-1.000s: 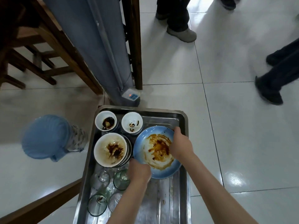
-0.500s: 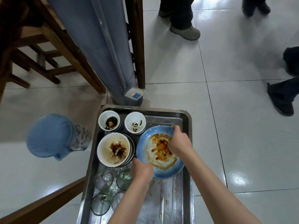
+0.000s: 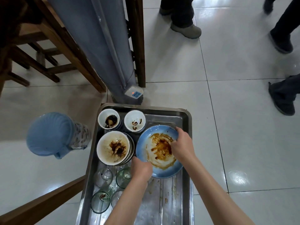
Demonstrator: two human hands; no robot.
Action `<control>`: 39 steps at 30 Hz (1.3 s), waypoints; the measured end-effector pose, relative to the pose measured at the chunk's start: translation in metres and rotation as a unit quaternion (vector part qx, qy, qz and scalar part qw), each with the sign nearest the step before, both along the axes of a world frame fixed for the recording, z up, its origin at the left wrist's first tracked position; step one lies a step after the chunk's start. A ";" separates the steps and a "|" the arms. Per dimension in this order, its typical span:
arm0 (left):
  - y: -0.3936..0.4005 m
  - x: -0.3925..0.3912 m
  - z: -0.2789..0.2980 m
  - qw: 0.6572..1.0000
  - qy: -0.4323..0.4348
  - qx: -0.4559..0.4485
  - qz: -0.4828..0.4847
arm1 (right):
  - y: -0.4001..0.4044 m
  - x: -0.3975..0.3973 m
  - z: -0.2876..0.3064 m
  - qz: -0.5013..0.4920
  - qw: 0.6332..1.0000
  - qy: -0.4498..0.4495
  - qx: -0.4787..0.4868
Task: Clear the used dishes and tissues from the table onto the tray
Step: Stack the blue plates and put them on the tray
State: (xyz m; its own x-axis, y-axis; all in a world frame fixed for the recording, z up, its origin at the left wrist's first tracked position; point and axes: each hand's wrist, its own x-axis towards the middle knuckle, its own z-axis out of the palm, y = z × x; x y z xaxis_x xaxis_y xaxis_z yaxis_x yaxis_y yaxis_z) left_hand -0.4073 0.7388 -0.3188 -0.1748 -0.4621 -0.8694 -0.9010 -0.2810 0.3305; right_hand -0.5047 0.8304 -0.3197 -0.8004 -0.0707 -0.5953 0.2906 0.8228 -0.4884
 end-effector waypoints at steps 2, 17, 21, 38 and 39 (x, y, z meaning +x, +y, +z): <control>0.000 0.000 0.000 1.000 0.001 0.005 0.000 | 0.002 -0.001 0.001 0.000 1.000 0.014 -0.018; -0.007 -0.001 0.020 0.998 0.016 0.045 -0.052 | 0.018 0.011 0.024 -0.023 0.998 0.031 -0.057; -0.008 0.004 0.040 0.996 0.032 0.028 -0.072 | 0.024 0.022 0.044 -0.018 0.997 0.031 -0.072; -0.089 0.099 0.209 0.890 0.171 -0.167 -0.388 | -0.007 0.125 0.203 0.098 0.988 0.105 -0.055; -0.096 0.109 0.222 0.878 0.185 -0.188 -0.400 | -0.011 0.135 0.214 0.100 0.988 0.108 -0.054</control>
